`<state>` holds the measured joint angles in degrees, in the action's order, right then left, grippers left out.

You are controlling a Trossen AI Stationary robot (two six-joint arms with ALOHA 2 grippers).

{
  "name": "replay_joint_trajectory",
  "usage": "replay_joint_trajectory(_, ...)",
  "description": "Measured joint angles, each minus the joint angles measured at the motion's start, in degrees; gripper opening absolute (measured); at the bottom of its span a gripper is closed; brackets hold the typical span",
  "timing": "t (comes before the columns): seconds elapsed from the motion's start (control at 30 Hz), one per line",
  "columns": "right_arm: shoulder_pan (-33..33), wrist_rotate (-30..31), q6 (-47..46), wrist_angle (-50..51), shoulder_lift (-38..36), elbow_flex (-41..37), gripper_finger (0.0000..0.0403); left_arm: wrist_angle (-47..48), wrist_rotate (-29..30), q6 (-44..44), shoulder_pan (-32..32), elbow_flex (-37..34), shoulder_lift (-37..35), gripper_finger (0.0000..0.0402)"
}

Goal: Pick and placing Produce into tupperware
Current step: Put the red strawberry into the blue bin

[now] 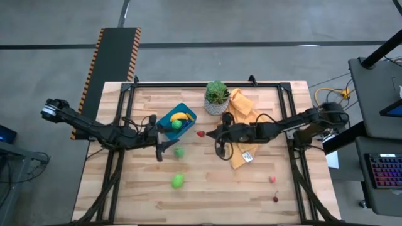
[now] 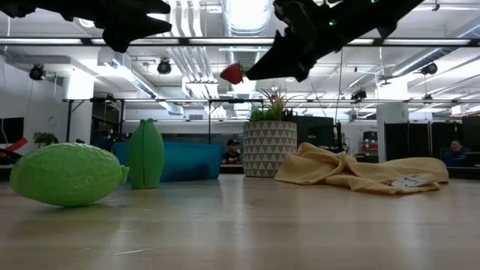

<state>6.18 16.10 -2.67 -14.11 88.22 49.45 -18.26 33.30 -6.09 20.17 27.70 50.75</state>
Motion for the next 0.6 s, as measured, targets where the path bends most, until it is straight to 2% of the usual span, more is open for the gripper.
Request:
replay_joint_trajectory(0.23,-3.8,-1.8,4.0,1.6,7.6,8.5,0.0008,3.8,-0.1,0.9,0.1,0.0,-3.7,0.0206)
replay_joint_trajectory(0.6,-10.9,-1.5,4.3,20.8,21.7,29.6,0.0008,11.4,-0.2,0.4,0.2,0.0,-8.2,0.0206)
